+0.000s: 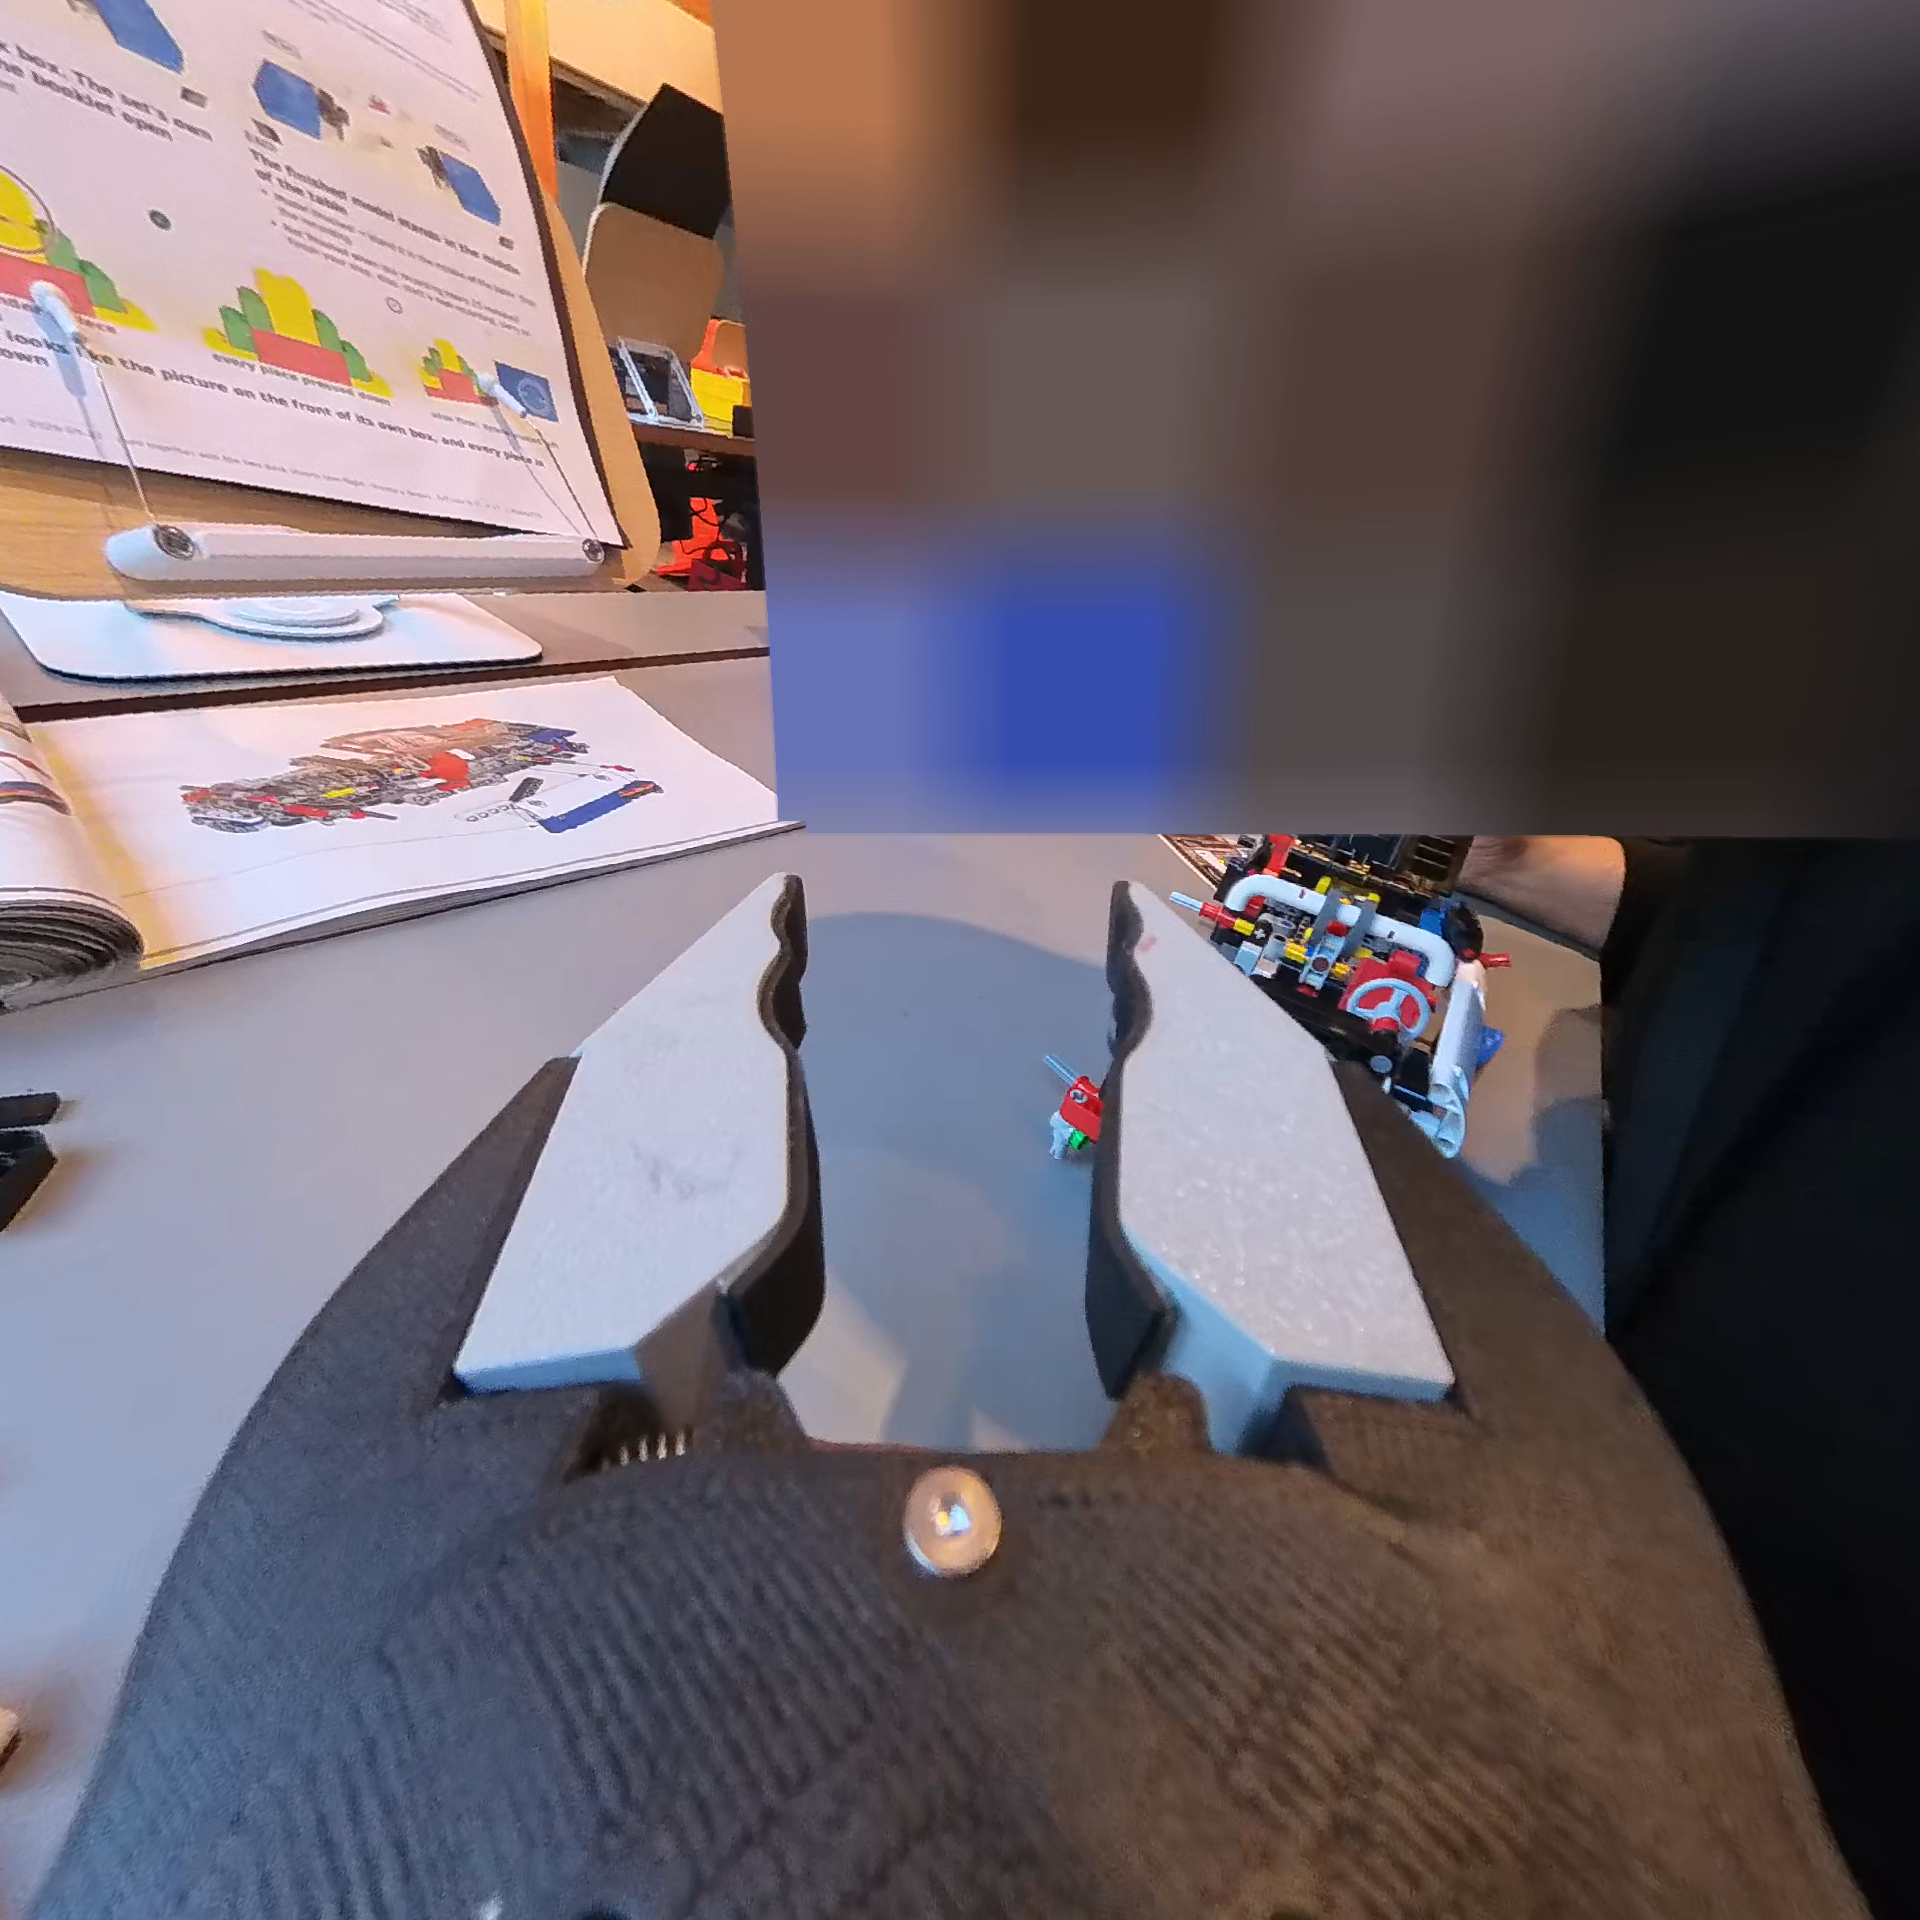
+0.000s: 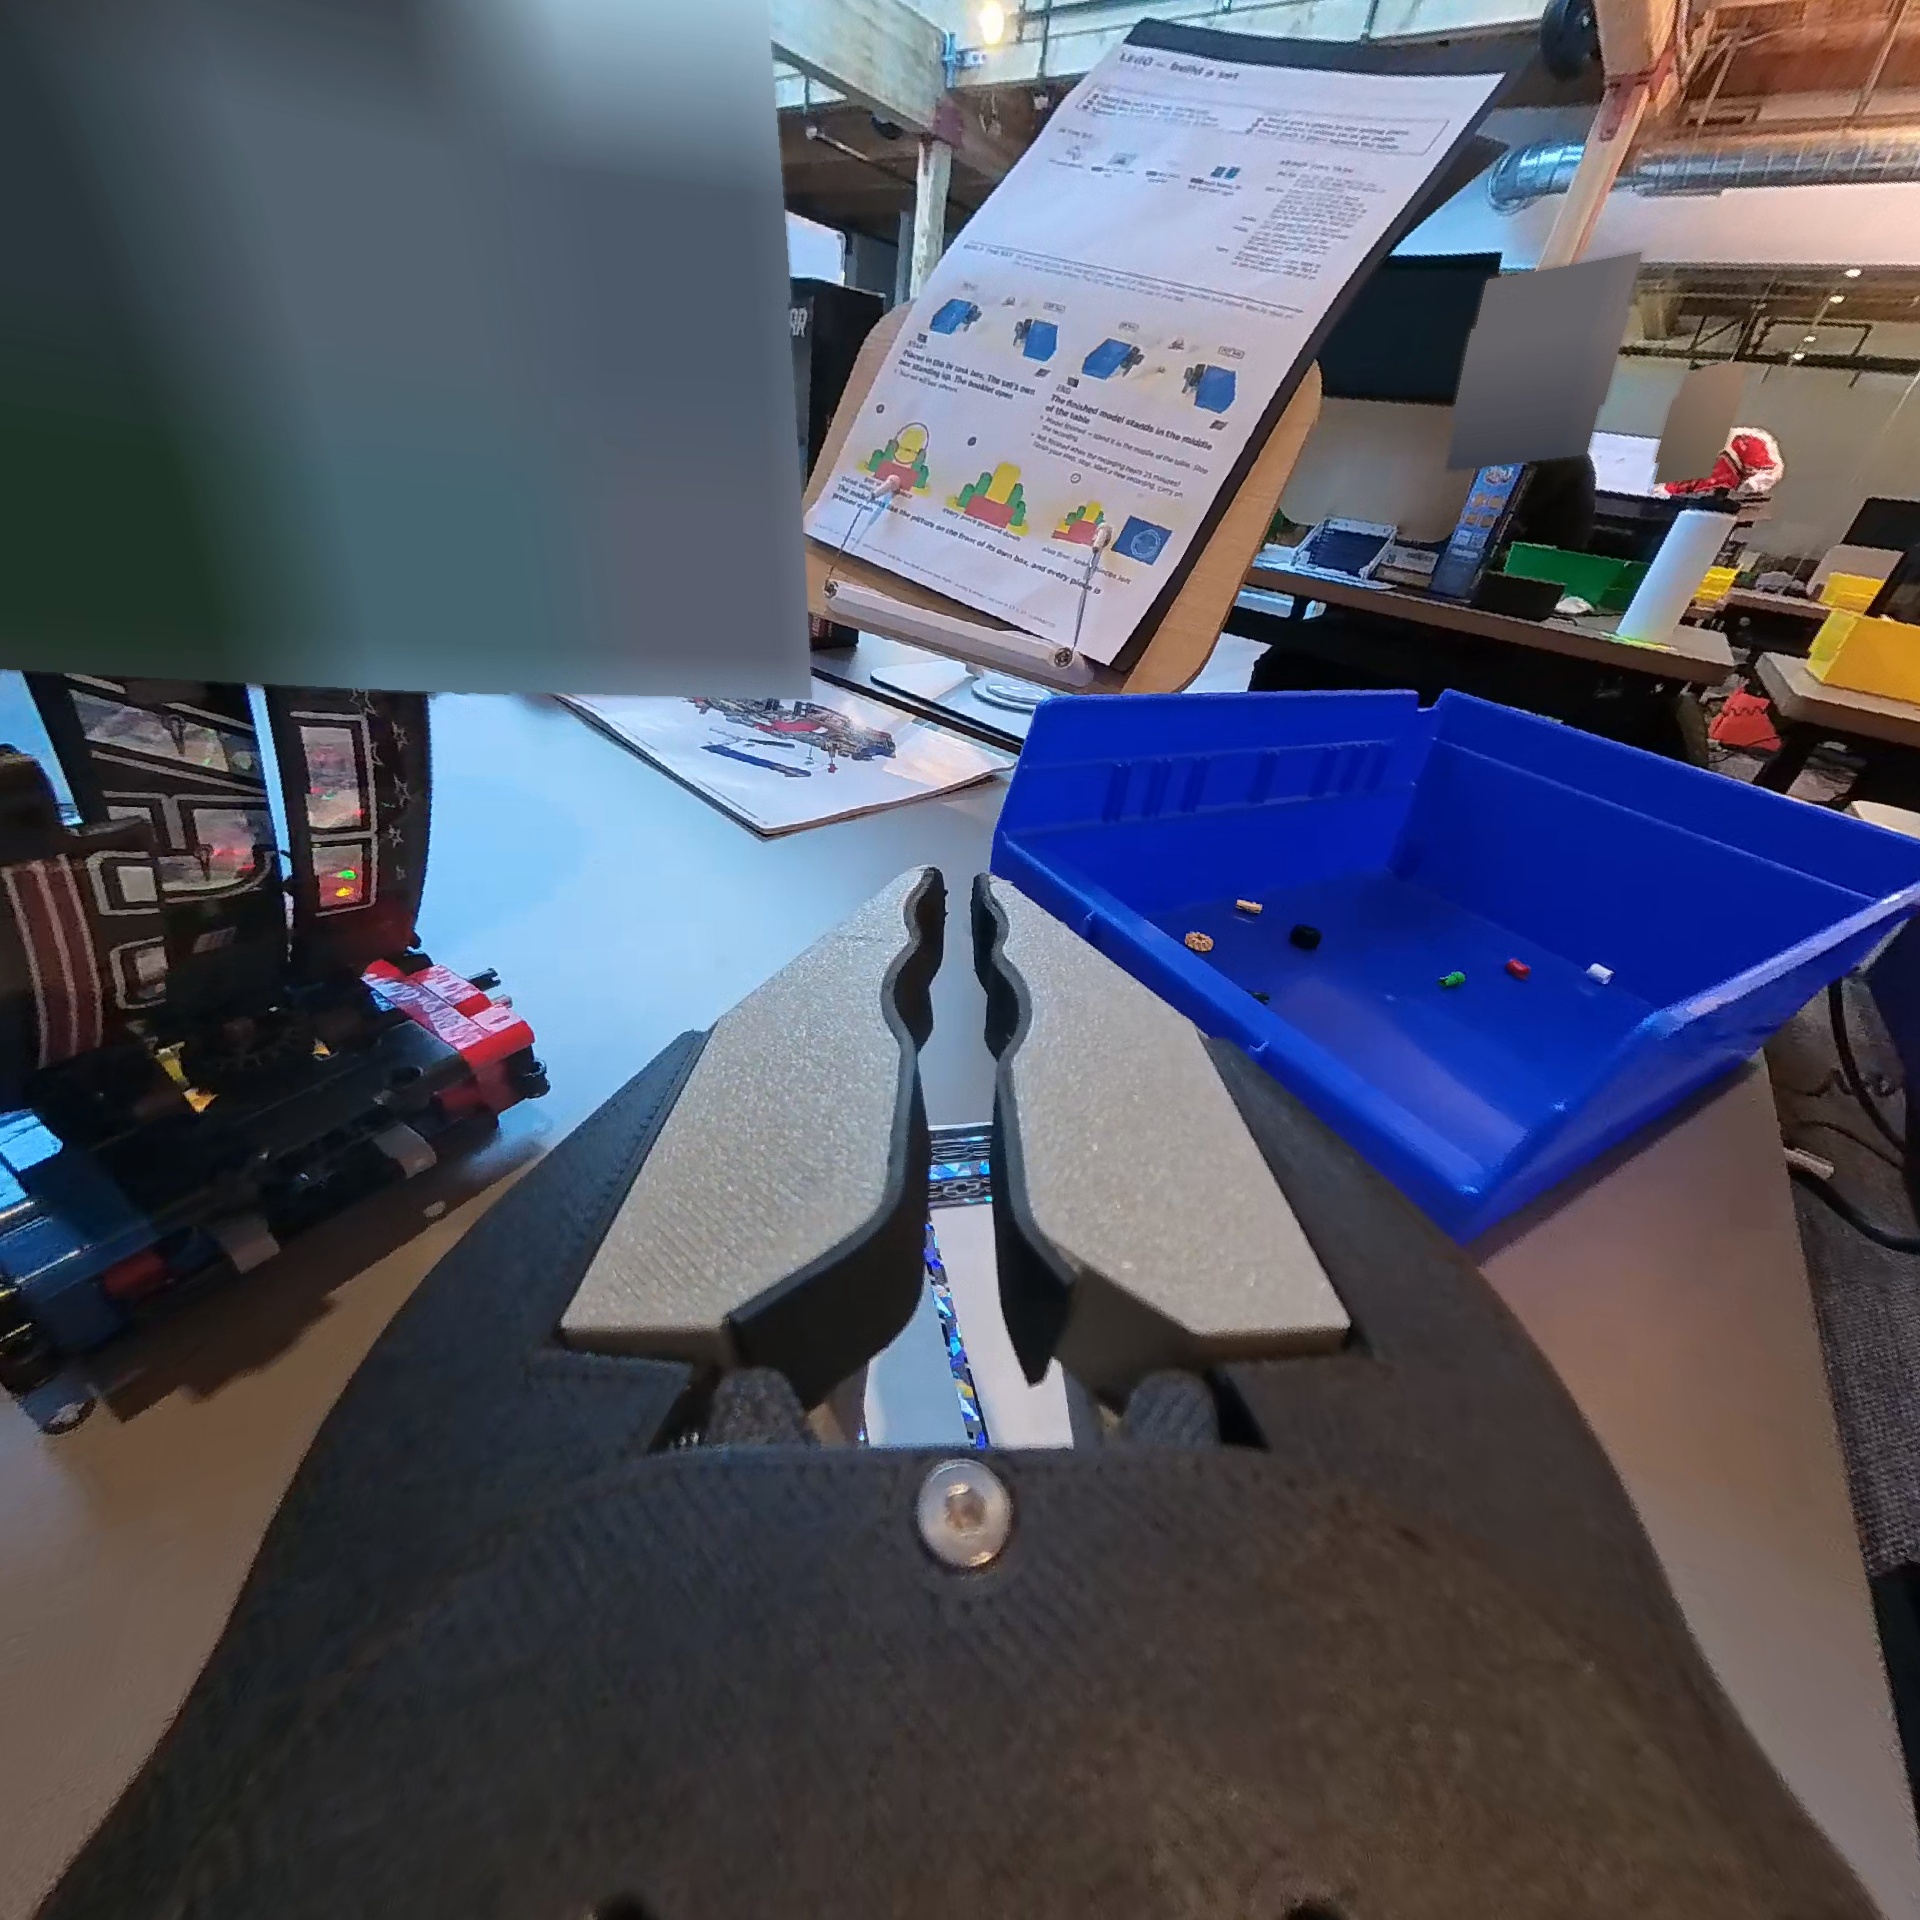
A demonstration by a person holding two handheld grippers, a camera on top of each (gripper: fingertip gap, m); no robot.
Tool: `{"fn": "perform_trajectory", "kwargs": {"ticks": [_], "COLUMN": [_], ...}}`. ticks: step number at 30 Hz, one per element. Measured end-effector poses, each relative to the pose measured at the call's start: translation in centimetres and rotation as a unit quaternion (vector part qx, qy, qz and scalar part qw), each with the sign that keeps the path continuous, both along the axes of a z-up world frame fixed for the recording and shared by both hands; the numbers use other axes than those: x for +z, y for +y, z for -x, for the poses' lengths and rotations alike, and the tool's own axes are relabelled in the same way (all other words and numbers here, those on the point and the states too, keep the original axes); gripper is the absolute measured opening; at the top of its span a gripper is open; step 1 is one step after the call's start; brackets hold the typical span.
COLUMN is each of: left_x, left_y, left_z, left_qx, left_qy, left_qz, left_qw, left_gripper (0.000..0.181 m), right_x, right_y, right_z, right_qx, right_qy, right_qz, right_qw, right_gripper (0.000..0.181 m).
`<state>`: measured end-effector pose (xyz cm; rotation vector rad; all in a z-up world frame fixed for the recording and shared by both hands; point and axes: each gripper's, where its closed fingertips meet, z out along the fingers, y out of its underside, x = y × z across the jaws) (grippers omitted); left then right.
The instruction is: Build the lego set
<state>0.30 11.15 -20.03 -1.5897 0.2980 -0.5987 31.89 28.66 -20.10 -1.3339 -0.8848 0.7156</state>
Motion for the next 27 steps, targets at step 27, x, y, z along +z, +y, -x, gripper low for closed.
{"fn": "perform_trajectory", "kwargs": {"ticks": [27], "left_x": [-2.5], "left_y": [2.9], "left_z": [0.5], "left_qx": [0.077], "left_qy": [-0.055], "left_qz": [0.113], "left_qw": [0.989], "left_gripper": [0.084], "right_x": [-0.3], "right_y": [-2.4], "right_z": [1.7], "right_qx": [0.048], "right_qy": [-0.009], "right_qz": [0.023], "right_qw": [0.999], "right_gripper": [0.036]}}
